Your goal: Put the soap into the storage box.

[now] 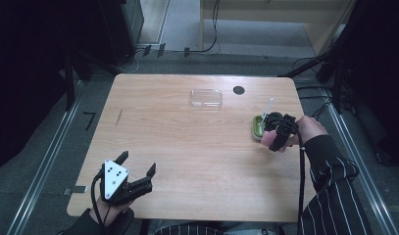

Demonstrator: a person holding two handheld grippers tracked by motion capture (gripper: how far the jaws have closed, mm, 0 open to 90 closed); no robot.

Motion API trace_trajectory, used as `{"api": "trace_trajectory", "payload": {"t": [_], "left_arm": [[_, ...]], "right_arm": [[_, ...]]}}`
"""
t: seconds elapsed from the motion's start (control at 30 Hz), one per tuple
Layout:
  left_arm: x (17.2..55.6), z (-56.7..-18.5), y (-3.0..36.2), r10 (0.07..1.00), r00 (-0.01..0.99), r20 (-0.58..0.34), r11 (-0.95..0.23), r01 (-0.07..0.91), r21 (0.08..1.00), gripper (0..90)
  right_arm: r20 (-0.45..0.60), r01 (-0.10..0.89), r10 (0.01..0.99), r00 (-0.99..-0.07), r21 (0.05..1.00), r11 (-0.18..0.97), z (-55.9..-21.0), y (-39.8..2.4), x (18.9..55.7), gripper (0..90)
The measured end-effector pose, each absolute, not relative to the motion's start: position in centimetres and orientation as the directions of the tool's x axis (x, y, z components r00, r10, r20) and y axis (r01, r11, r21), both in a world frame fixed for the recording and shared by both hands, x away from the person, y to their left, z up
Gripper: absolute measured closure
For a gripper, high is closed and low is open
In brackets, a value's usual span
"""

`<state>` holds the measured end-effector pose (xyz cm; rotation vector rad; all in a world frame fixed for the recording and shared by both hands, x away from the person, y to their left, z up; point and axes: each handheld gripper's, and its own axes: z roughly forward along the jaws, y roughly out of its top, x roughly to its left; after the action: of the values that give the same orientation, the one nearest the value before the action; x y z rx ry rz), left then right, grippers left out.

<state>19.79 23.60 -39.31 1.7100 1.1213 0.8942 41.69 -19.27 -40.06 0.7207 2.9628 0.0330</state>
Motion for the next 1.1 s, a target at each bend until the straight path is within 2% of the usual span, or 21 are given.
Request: {"api": "trace_trajectory", "payload": {"t": [1.1], "left_arm": [[19.3,-39.3,24.2,0.944,0.314,0.097,-0.198,0.309,0.93,13.4]], "right_arm": [[-0.105,0.394,0.395,-0.913,0.034,0.919,-39.7,-19.3,43.8,38.7]]}}
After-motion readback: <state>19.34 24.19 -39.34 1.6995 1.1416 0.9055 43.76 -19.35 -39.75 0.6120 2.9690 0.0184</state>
